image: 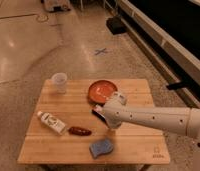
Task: Push the eraser across the table
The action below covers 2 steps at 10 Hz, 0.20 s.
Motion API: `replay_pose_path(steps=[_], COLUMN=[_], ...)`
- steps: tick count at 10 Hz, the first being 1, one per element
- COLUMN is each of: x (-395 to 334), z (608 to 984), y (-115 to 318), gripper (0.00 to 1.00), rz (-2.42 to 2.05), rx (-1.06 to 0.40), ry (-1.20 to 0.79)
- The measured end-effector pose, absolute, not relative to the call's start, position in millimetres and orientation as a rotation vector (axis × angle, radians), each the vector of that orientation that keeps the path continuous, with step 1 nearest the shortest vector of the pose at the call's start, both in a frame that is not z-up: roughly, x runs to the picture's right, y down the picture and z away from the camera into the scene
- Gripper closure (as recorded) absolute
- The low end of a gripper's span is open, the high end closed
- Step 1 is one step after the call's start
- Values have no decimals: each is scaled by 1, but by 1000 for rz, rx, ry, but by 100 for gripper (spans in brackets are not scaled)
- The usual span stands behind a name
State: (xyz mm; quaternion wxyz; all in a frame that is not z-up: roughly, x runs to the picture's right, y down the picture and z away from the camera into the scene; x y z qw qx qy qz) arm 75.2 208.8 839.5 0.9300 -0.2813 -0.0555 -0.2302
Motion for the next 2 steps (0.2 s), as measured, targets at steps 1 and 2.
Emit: replay_pose_path(steps=[1,2], x=[72,67], z=[842,846], y=[206,200], gripper=[100,100], rz=[-478,-486], rx=[-570,-565], ry=[-120,-127])
